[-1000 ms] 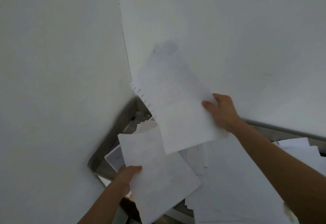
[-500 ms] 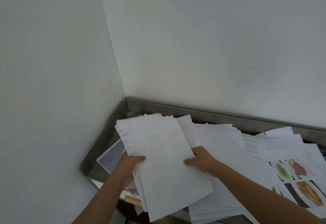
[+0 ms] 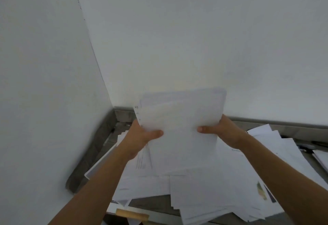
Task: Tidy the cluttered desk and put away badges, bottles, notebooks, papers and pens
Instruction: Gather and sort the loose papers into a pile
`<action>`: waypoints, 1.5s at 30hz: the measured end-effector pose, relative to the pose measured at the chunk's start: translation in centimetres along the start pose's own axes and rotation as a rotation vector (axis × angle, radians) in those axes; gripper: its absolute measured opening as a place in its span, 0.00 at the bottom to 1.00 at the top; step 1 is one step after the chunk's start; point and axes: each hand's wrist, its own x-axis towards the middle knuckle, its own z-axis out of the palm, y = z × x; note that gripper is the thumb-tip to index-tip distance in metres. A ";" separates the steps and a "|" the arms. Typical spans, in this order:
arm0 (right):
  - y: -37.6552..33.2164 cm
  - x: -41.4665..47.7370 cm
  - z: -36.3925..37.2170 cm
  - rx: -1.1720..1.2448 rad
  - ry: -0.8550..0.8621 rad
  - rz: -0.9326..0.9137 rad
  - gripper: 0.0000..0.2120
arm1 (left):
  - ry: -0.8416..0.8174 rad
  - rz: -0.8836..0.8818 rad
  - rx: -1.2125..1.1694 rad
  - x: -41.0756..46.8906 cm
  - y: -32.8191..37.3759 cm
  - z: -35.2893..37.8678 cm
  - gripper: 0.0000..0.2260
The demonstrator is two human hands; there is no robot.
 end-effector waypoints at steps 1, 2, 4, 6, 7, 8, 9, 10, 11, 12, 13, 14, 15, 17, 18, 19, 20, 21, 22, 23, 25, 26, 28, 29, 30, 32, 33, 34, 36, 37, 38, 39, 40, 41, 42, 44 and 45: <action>0.5 -0.3 0.1 -0.008 -0.013 0.025 0.23 | -0.006 -0.011 0.023 -0.1 -0.4 0.2 0.23; 1.2 -0.7 0.2 -0.015 -0.018 0.046 0.24 | -0.008 -0.018 0.031 -0.3 -0.8 0.4 0.23; 2.2 -1.3 0.6 -0.020 -0.018 0.061 0.26 | -0.013 -0.012 0.034 -0.7 -1.1 0.9 0.25; 2.1 -1.7 0.9 -0.010 0.014 0.041 0.25 | -0.021 0.033 0.026 -0.9 -0.9 1.3 0.24; 1.8 -1.8 0.8 0.001 0.038 0.024 0.23 | -0.026 0.054 0.019 -0.9 -0.8 1.4 0.24; 1.5 -1.8 0.7 0.018 0.056 0.008 0.21 | -0.024 0.060 0.007 -0.9 -0.6 1.5 0.24; 1.4 -1.9 0.5 0.033 0.062 -0.004 0.19 | -0.020 0.049 -0.004 -0.9 -0.9 1.4 0.24; 1.4 -1.9 0.3 0.043 0.064 -0.002 0.19 | -0.013 0.025 -0.015 -0.9 -1.3 1.4 0.25; 1.9 -2.0 0.2 0.039 0.062 0.015 0.19 | 0.000 -0.016 -0.015 -1.1 -2.1 1.4 0.28; 2.6 -2.0 0.0 0.020 0.061 0.050 0.20 | 0.015 -0.069 -0.012 -1.4 -2.9 1.6 0.32; 3.7 -2.2 -0.1 -0.016 0.056 0.102 0.21 | 0.029 -0.128 -0.004 -1.7 -3.8 2.0 0.34; 4.7 -2.3 -0.2 -0.058 0.047 0.157 0.22 | 0.043 -0.170 -0.008 -2.0 -4.5 2.3 0.34; 5.7 -2.6 -0.4 -0.089 0.039 0.206 0.23 | 0.056 -0.195 -0.015 -2.1 -5.2 2.8 0.31; 6.7 -3.1 -0.8 -0.076 0.031 0.240 0.25 | 0.097 -0.222 -0.043 -1.9 -5.5 3.7 0.19; 6.8 -3.4 -1.1 -0.049 0.034 0.233 0.26 | 0.102 -0.225 -0.063 -1.6 -5.1 4.1 0.15; 6.5 -3.8 -1.4 -0.022 0.047 0.219 0.26 | 0.097 -0.219 -0.076 -1.3 -4.6 4.7 0.12; 6.2 -4.2 -1.7 -0.003 0.070 0.205 0.25 | 0.085 -0.210 -0.094 -1.0 -4.0 5.3 0.11; 5.8 -4.7 -2.5 0.018 0.105 0.193 0.22 | 0.079 -0.204 -0.114 -0.6 -3.5 6.3 0.11; 5.3 -5.0 -2.9 0.035 0.146 0.188 0.18 | 0.088 -0.206 -0.145 -0.3 -3.1 6.9 0.10; 4.9 -5.5 -3.6 0.046 0.193 0.185 0.16 | 0.096 -0.210 -0.173 0.0 -2.8 8.0 0.10; 4.4 -6.8 -6.0 0.029 0.311 0.173 0.12 | 0.099 -0.245 -0.200 0.7 -2.8 10.8 0.10; 4.4 -7.5 -7.2 -0.002 0.379 0.179 0.11 | 0.090 -0.267 -0.197 0.9 -2.9 12.3 0.10; 4.7 -9.2 -10.0 -0.085 0.482 0.204 0.11 | 0.049 -0.307 -0.166 1.1 -3.3 15.6 0.10; 4.7 -10.8 -12.1 -0.112 0.525 0.224 0.10 | 0.011 -0.332 -0.138 1.3 -3.7 18.1 0.11; 4.9 -11.9 -13.8 -0.138 0.551 0.241 0.10 | -0.008 -0.355 -0.118 1.3 -4.0 20.1 0.10; 5.1 -15.4 -18.2 -0.177 0.622 0.271 0.07 | -0.044 -0.407 -0.068 1.1 -4.9 25.3 0.09; 5.1 -16.6 -19.6 -0.206 0.641 0.282 0.05 | -0.052 -0.428 -0.052 1.0 -5.3 26.9 0.09; 5.2 -18.6 -21.9 -0.238 0.674 0.299 0.05 | -0.079 -0.454 -0.035 0.7 -5.9 29.7 0.09; 5.9 -21.9 -25.7 -0.295 0.710 0.344 0.07 | -0.137 -0.492 -0.020 0.2 -6.8 34.0 0.13; 6.4 -23.9 -27.9 -0.315 0.730 0.367 0.08 | -0.161 -0.510 -0.024 -0.1 -7.3 36.7 0.14; 6.9 -25.7 -29.8 -0.329 0.748 0.388 0.08 | -0.184 -0.530 -0.024 -0.4 -8.0 39.2 0.15; 7.4 -27.8 -32.1 -0.339 0.759 0.405 0.09 | -0.207 -0.547 -0.034 -0.8 -8.7 42.3 0.15; 7.9 -28.2 -32.8 -0.347 0.762 0.413 0.09 | -0.209 -0.547 -0.038 -0.7 -9.2 42.9 0.15; 8.3 -29.6 -34.6 -0.359 0.783 0.435 0.10 | -0.226 -0.556 -0.039 -1.0 -10.0 45.2 0.15; 8.7 -30.8 -36.1 -0.372 0.799 0.445 0.10 | -0.230 -0.567 -0.035 -1.3 -10.7 47.1 0.15; 9.3 -32.6 -39.2 -0.354 0.821 0.460 0.11 | -0.253 -0.572 -0.013 -1.9 -11.8 50.5 0.15; 9.7 -33.2 -40.4 -0.335 0.826 0.461 0.12 | -0.268 -0.565 -0.005 -2.2 -12.2 51.6 0.14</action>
